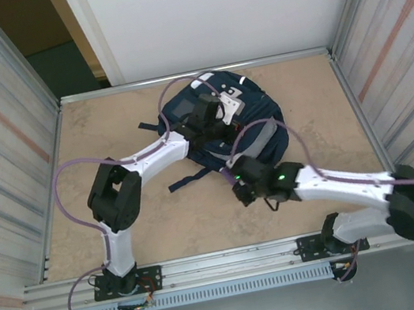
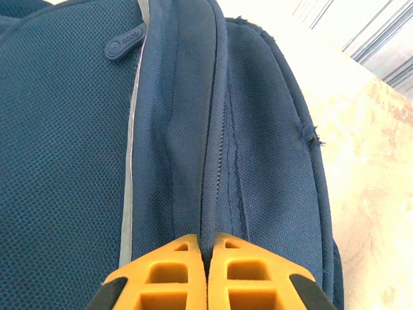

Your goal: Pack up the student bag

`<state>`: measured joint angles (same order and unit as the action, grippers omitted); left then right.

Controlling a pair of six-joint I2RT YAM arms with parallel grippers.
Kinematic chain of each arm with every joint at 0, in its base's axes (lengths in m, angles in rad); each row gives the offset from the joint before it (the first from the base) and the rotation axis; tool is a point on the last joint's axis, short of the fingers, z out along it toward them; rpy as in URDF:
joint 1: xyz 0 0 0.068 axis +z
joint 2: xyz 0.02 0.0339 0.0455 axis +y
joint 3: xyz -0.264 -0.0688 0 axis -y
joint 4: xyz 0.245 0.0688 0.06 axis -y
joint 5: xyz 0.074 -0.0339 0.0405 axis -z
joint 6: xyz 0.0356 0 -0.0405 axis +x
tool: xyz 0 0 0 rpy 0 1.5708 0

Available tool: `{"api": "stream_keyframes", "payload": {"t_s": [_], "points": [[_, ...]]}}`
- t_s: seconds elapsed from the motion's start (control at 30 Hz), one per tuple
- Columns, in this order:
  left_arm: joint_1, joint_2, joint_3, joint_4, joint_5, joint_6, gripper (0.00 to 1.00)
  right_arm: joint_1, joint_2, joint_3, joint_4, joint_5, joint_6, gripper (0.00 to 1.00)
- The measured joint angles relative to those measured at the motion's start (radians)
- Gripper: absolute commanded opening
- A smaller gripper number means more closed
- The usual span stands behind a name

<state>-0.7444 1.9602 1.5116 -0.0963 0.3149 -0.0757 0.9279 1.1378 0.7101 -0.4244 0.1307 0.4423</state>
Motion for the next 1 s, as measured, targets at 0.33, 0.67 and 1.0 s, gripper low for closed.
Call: {"api": "stream_keyframes", "payload": {"t_s": [0.33,0.67,1.0], "points": [[0.023,-0.114,0.001,-0.011,-0.027,-0.019,0.0,-0.62,-0.446,-0.225,-0.009,-0.354,0.208,0.0],[0.01,-0.145,0.001,-0.034,-0.016,-0.042,0.0,-0.757,-0.097,-0.185,0.258,-0.6,0.531,0.0],[0.003,-0.161,0.001,-0.057,0.023,-0.064,0.0,-0.591,0.294,0.026,0.568,-0.42,0.746,0.13]]}}
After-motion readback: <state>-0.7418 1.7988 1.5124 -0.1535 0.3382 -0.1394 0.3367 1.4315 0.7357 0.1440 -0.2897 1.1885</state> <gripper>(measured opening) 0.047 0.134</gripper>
